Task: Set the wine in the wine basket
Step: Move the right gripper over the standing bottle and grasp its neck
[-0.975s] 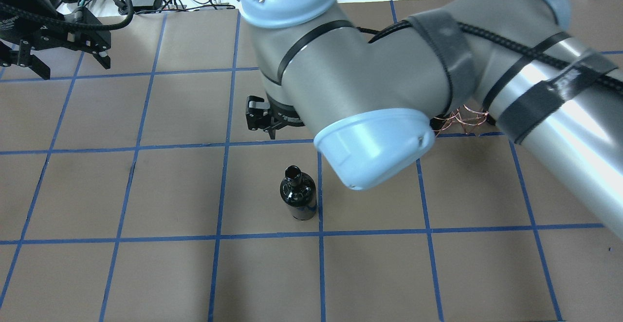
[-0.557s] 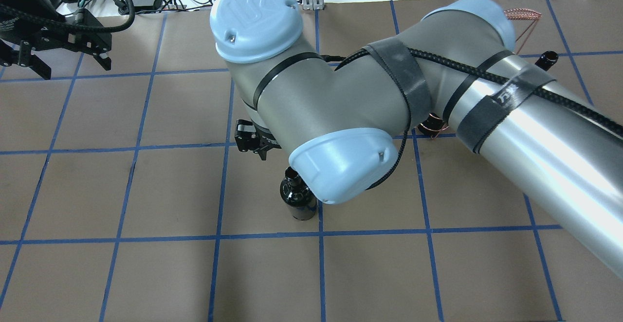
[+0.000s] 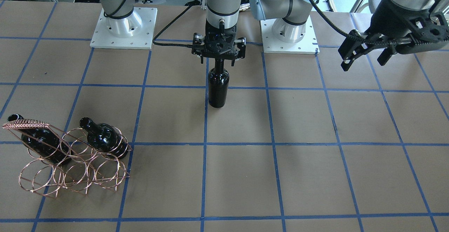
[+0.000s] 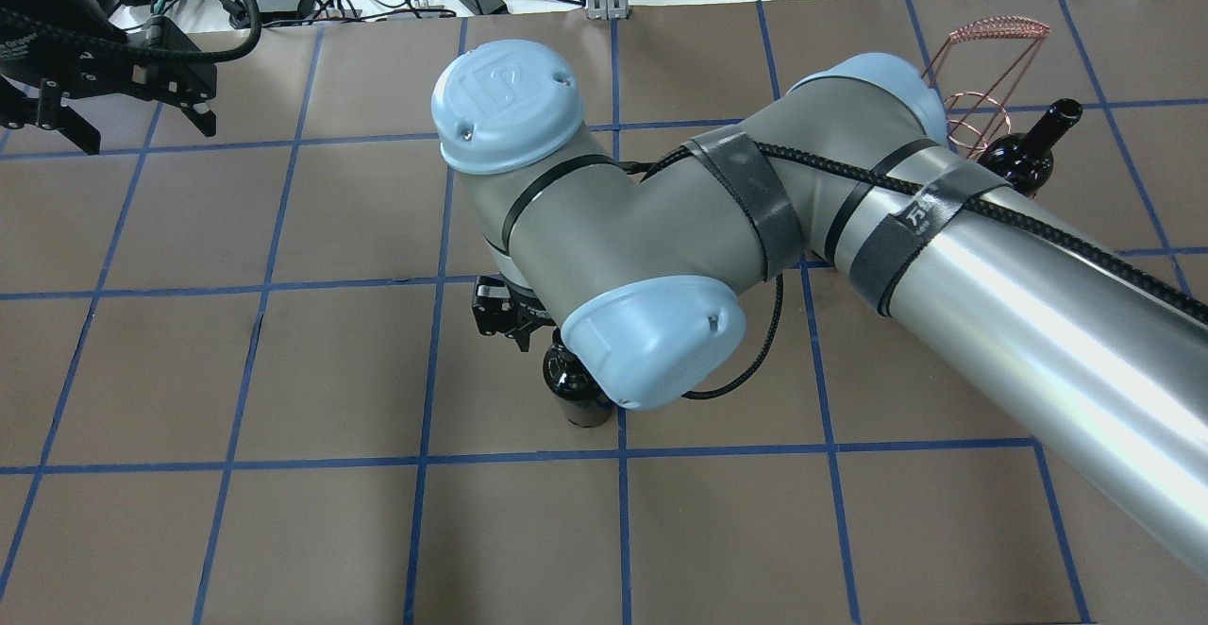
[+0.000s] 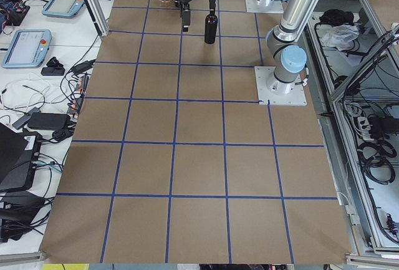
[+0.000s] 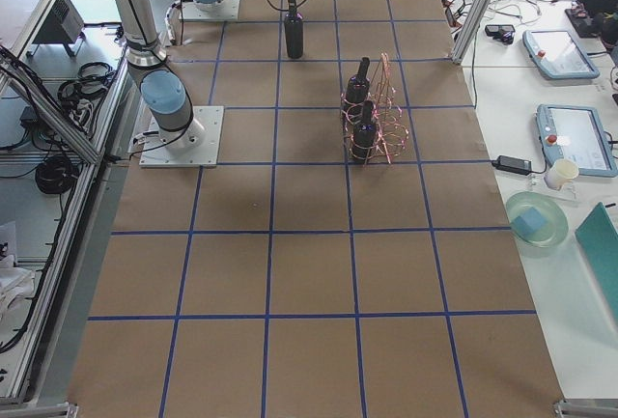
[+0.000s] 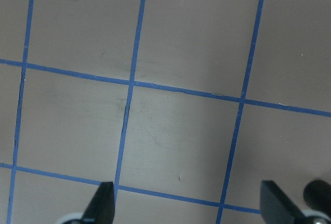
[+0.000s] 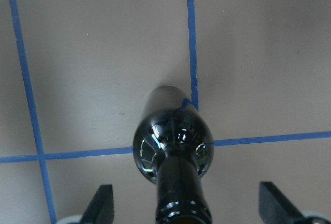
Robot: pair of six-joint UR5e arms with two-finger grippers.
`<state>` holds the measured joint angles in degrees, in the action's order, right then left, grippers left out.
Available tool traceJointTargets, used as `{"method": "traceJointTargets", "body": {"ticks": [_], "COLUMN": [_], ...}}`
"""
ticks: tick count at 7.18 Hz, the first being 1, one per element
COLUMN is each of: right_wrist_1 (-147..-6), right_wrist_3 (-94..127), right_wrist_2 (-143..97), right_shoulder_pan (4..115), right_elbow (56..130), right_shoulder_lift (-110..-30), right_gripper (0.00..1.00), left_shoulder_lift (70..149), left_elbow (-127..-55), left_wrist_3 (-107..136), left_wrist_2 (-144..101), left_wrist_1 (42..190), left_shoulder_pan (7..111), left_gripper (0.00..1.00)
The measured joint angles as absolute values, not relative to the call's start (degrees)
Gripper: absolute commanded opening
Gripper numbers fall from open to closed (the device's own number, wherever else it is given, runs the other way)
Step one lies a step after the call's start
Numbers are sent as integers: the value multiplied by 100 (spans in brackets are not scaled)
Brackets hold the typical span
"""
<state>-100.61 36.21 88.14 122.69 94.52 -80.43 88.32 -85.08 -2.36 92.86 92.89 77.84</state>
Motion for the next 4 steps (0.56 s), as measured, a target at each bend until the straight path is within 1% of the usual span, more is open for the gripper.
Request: {"method": "traceJointTargets", "body": {"ticks": [2,3,4], "right_wrist_1": [-10188,-10320,-10497], "right_wrist_3": [3566,3431,3273], "right_wrist_2": [8738,8731,8729], "right_shoulder_pan": [12270,12269,12270], "right_elbow": [9550,9601,9639], "right_shoulder_lift": [-8032,-8020,-7999], "right_gripper": [84,78,78], "left_shoulder_lift": [8849,8854,8857], "left_elbow": [-8513,-8515,-8516], "left_wrist_3": [-229,-224,-221], "left_wrist_2": [9282,9281,9281], "left_wrist_1": [9282,9282,9281], "left_shoulder_pan": [7794,7799,7802], "left_gripper": [100,100,100]}}
